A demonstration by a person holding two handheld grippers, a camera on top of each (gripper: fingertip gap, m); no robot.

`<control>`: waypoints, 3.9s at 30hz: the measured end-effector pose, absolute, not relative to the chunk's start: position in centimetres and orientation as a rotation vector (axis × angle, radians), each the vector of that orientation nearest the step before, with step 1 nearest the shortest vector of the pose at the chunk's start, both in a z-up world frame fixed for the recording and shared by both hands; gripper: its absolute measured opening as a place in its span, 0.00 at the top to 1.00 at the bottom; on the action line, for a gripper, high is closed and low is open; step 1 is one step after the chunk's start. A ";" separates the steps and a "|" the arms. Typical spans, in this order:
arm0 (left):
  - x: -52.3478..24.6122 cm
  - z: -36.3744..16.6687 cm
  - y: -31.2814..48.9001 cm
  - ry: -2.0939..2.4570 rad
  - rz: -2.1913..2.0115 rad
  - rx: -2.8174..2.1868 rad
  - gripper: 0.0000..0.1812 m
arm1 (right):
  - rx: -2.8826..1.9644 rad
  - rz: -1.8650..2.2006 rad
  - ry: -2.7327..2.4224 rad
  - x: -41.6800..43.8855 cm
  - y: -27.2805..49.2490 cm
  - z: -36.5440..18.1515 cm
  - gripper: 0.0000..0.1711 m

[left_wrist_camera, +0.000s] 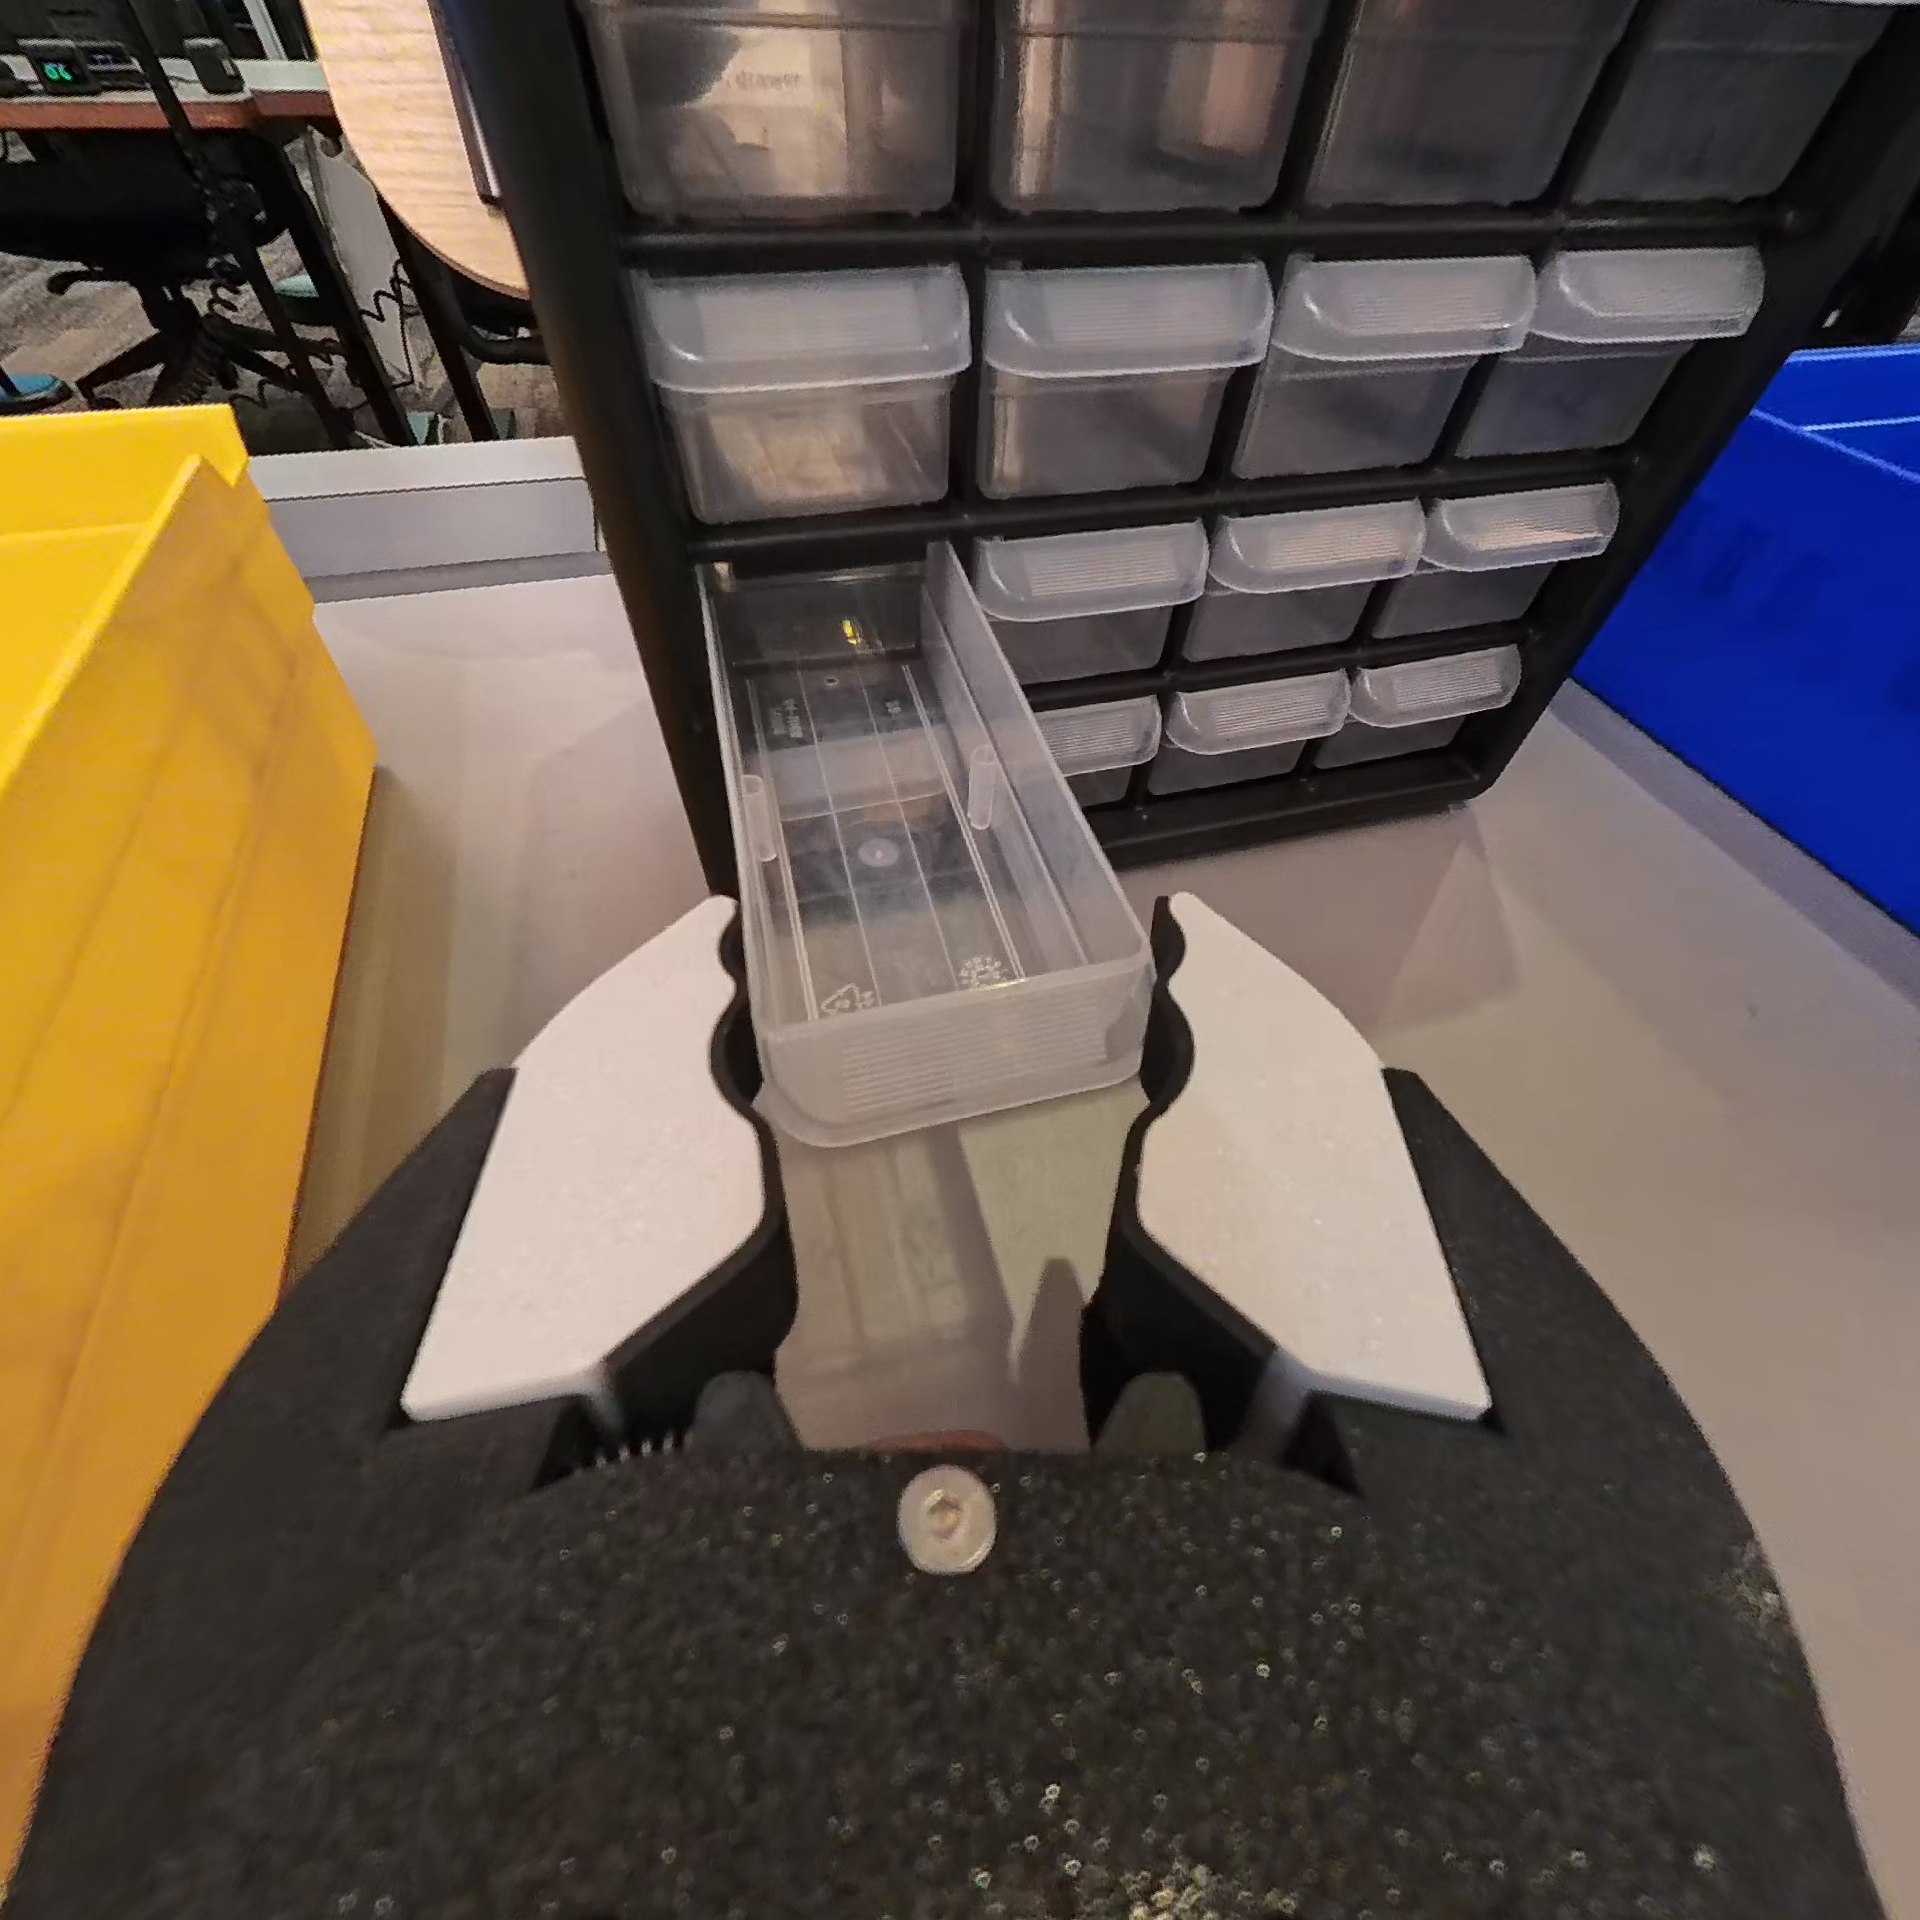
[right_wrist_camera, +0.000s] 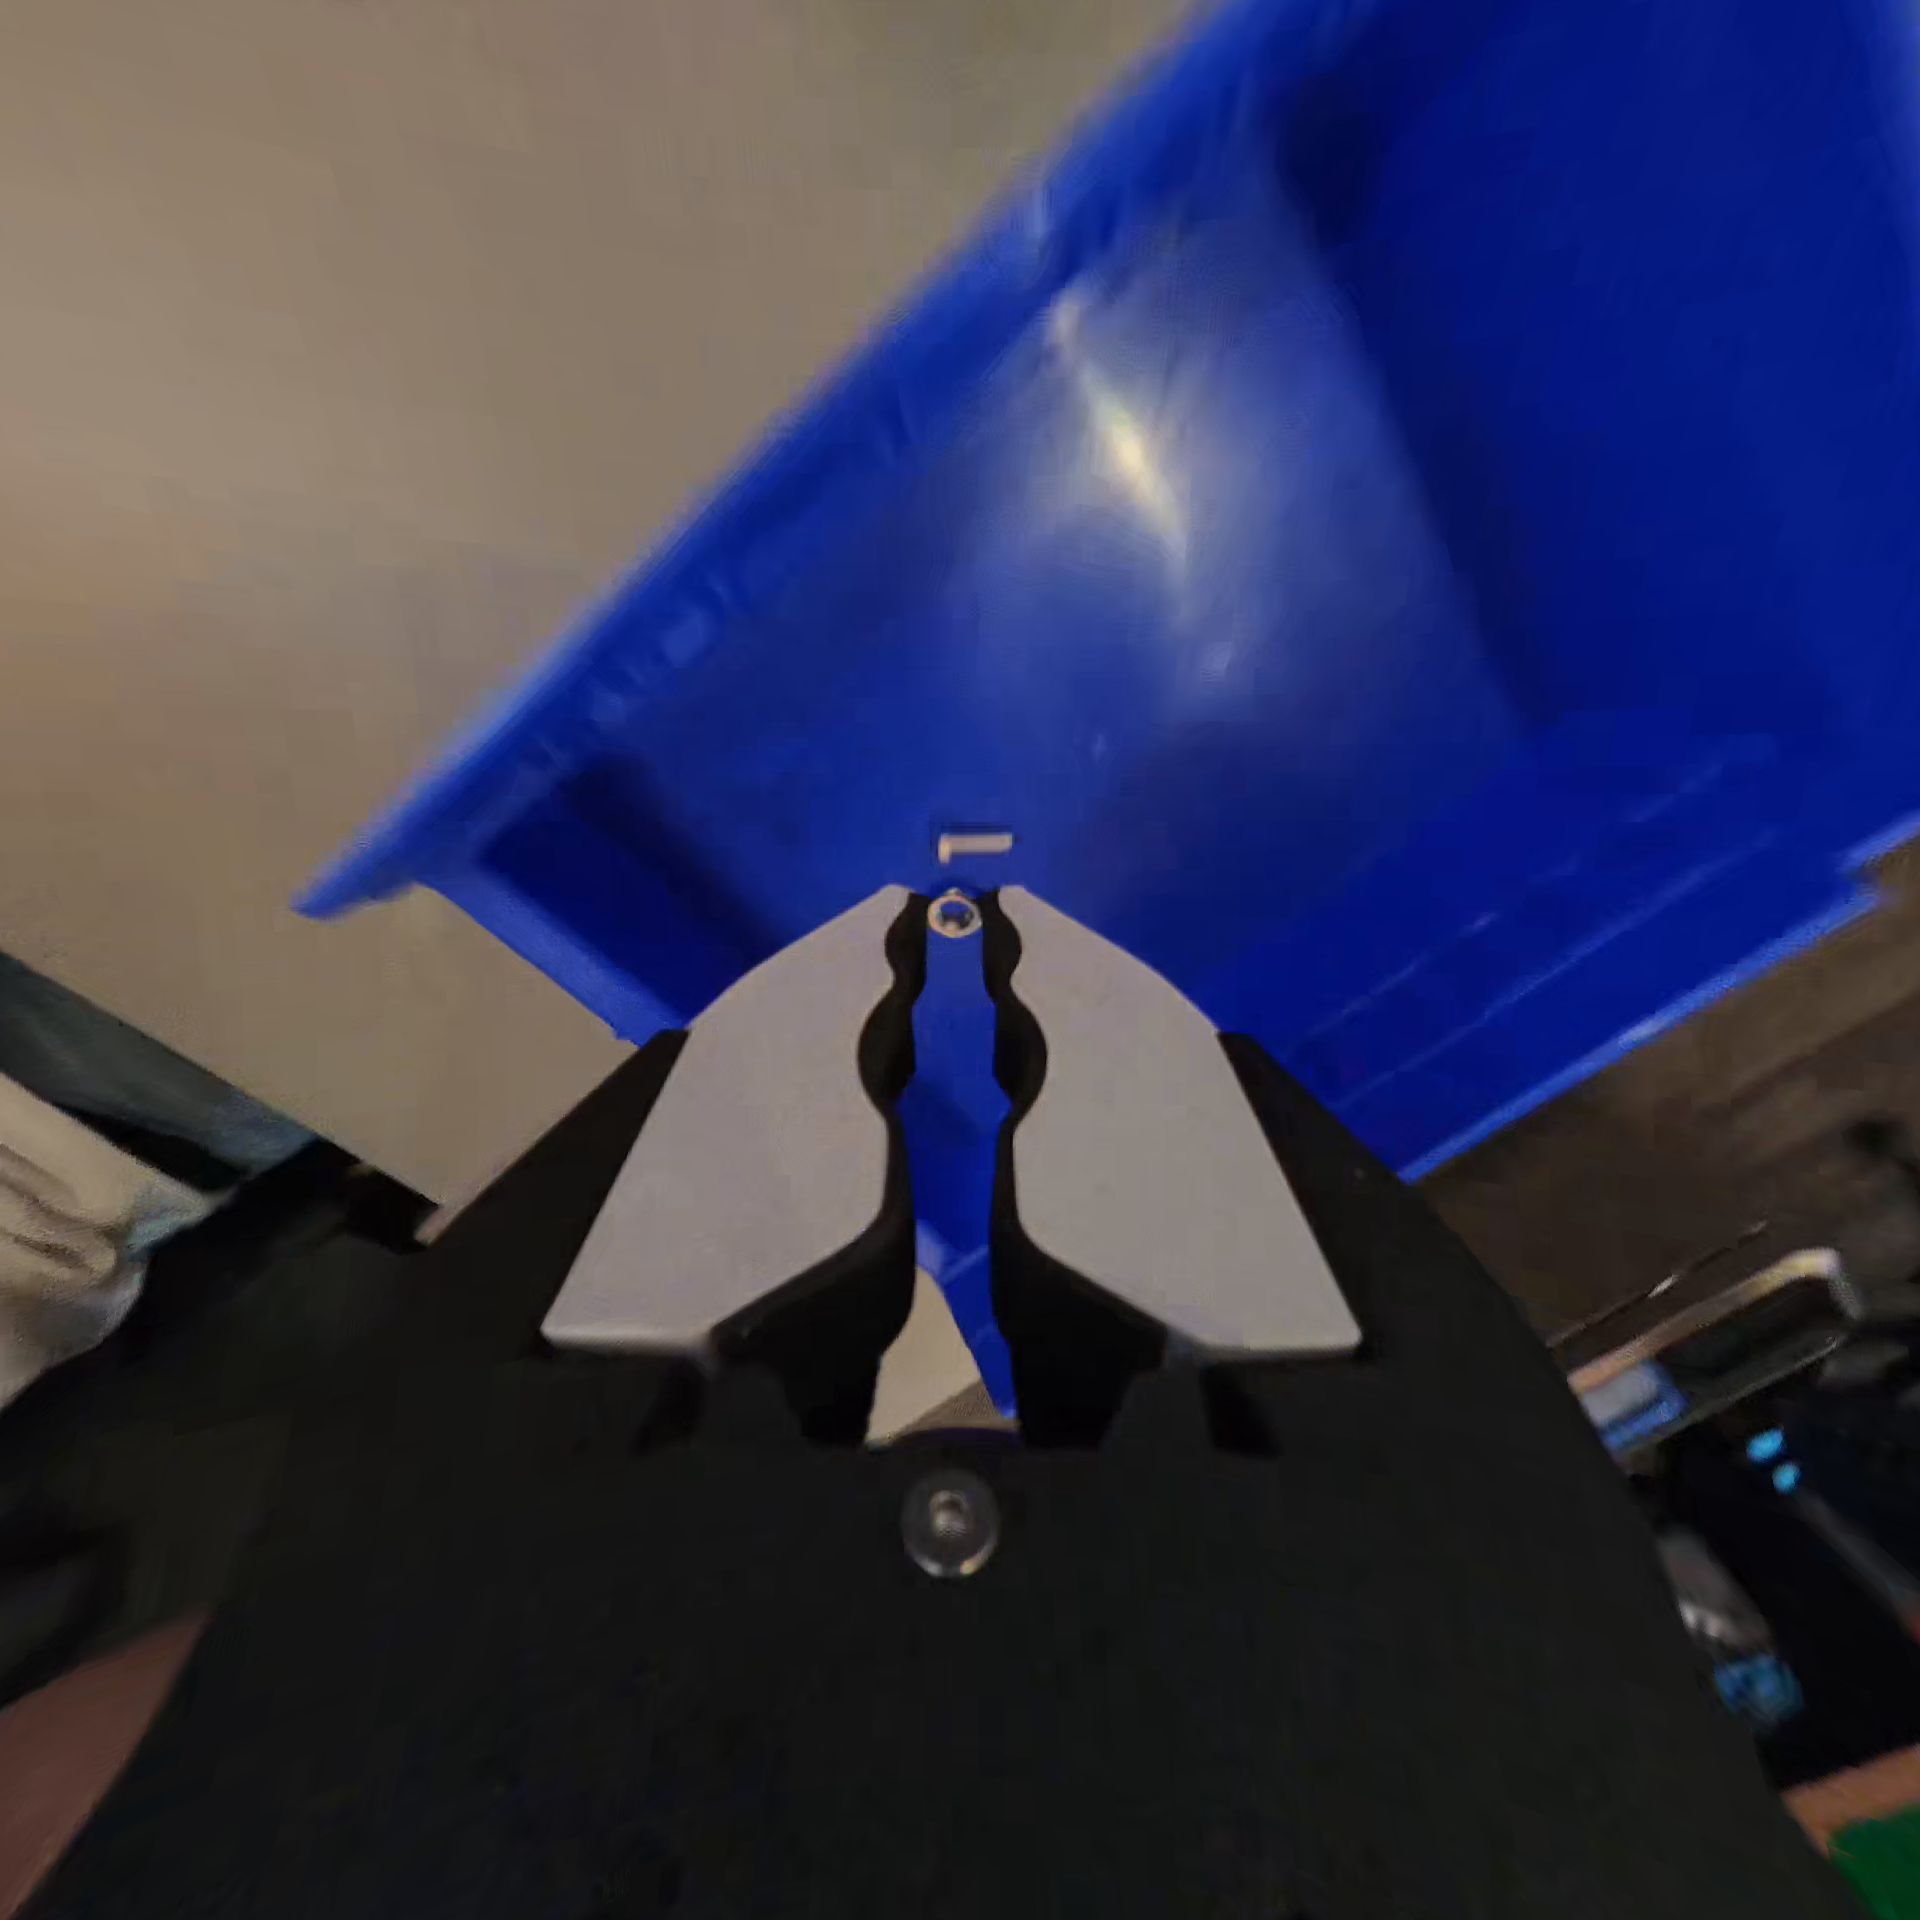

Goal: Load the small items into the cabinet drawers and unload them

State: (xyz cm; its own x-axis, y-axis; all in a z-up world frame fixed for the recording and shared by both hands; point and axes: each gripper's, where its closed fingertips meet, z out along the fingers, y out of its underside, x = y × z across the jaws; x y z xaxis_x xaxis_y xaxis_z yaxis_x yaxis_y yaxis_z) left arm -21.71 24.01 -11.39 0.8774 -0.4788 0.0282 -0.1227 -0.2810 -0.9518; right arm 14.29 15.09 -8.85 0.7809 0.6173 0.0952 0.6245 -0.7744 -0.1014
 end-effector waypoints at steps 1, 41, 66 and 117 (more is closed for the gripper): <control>-21.7 -11.4 24.0 0.448 -0.372 -1.846 0.60 | -2.914 -0.098 -0.997 15.4 14.0 -11.0 0.94; -22.5 -11.0 24.6 0.373 -0.306 -1.873 0.81 | -1.723 0.723 -0.679 -6.8 3.0 -7.8 0.83; -19.5 -10.8 31.0 0.203 -0.271 -1.907 0.84 | -1.703 0.711 -0.708 -7.2 2.6 -10.1 0.85; -19.9 -13.4 25.4 0.866 -0.042 -1.896 0.61 | -1.751 0.773 -0.663 -6.6 2.9 -10.6 0.85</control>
State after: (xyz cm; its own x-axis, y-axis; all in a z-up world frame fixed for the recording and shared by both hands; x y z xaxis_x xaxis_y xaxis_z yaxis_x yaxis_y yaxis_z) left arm -19.86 25.39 -13.42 0.7419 -0.5813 -0.3341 -0.5458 -0.2342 -0.8045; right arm -6.61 2.90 -10.64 0.6362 0.7501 -0.1805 0.0647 -0.2850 -0.9563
